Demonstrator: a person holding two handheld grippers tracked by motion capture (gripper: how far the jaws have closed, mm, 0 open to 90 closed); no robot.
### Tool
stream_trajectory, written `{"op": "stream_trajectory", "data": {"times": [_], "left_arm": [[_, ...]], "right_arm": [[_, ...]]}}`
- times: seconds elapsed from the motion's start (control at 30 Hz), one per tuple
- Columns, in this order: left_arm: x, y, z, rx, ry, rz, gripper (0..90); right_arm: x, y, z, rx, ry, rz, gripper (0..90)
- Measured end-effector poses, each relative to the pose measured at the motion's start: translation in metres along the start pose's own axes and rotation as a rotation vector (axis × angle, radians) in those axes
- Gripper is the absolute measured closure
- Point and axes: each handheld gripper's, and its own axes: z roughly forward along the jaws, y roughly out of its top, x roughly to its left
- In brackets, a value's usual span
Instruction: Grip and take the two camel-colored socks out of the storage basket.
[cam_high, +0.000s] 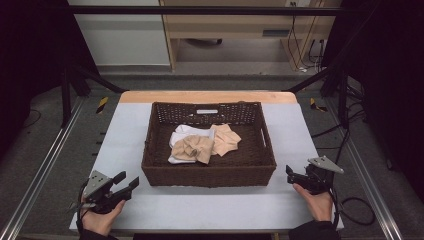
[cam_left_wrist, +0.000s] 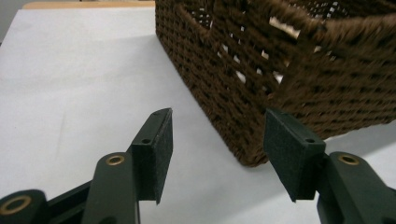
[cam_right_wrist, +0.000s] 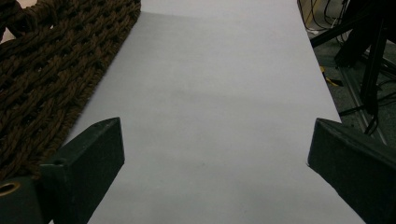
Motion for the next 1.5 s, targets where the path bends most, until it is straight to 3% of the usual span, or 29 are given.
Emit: {"op": "stream_trajectory", "data": {"times": [0.37,0.8,1.0,1.17,1.27,1.5], "left_arm": [[-0.004,0.021,-0.014,-0.057,-0.003,-0.02,44.0],[-0.032,0.07,-0.021,-0.15,-0.055,0.015,43.2],[-0.05,0.098,-0.01,-0.154,-0.072,0.061,43.7],[-0.057,0.11,0.001,-0.155,-0.092,0.061,44.8],[-0.064,0.119,0.016,-0.135,-0.103,0.078,45.1],[-0.076,0.129,0.042,-0.118,-0.121,0.064,45.9]], "right_arm": [[0.004,-0.002,0.001,0.031,-0.001,-0.04,5.5],[0.005,-0.003,0.001,0.058,-0.004,-0.058,5.8],[0.006,-0.003,0.001,0.062,-0.005,-0.066,5.8],[0.006,-0.003,0.001,0.06,-0.004,-0.063,5.8],[0.005,-0.003,0.002,0.057,-0.005,-0.06,5.6],[0.005,-0.003,0.003,0.062,-0.002,-0.059,5.6]]}}
